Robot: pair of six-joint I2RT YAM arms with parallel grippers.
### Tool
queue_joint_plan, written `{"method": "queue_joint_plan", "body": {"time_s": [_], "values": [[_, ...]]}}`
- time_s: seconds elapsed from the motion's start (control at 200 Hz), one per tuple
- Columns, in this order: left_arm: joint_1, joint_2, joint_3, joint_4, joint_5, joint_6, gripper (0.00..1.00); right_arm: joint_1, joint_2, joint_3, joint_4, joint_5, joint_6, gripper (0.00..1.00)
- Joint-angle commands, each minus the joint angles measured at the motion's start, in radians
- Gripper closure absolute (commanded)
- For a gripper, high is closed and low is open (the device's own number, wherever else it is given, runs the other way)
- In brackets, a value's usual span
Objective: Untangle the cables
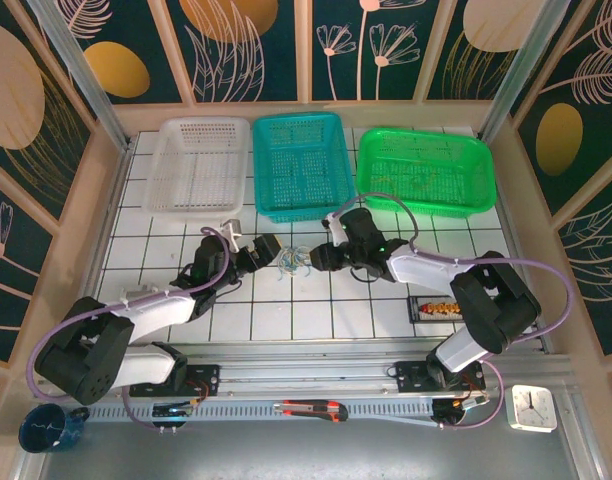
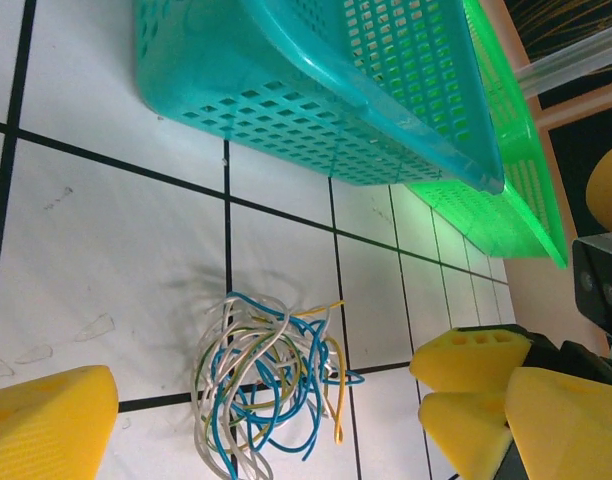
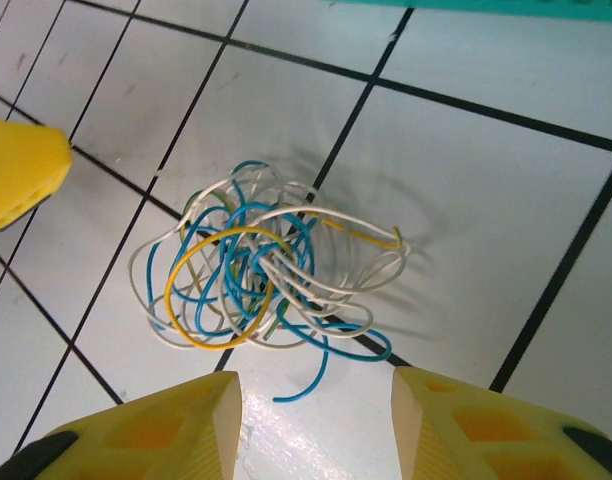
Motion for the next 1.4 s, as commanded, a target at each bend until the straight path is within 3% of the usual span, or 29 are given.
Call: {"method": "queue_joint_plan", "body": {"time_s": [0.0, 0.345, 0.671, 0.851, 1.026, 1.391], "values": [[0.008, 0.014, 0.035, 0.024, 0.036, 0.013, 0.01, 0.001, -0.001, -0.026, 0.033, -0.045, -0.074, 0.55], [0.009, 0.038, 0.054, 0.027, 0.058, 0.004, 0.01, 0.0, 0.066, -0.009, 0.073, -0.016, -0.119, 0.54], [0.008, 0.051, 0.055, 0.04, 0.065, -0.009, 0.01, -0.015, 0.165, 0.065, 0.086, -0.053, -0.139, 0.6], [0.009, 0.06, 0.057, 0.049, 0.069, -0.013, 0.01, -0.015, 0.187, 0.078, 0.084, -0.084, -0.142, 0.7], [0.008, 0.069, 0.057, 0.06, 0.073, -0.016, 0.01, -0.015, 0.154, 0.053, 0.082, -0.133, -0.132, 1.0], [0.009, 0.069, 0.062, 0.02, 0.064, 0.042, 0.01, 0.013, -0.037, -0.01, 0.092, -0.237, -0.031, 1.0]]}}
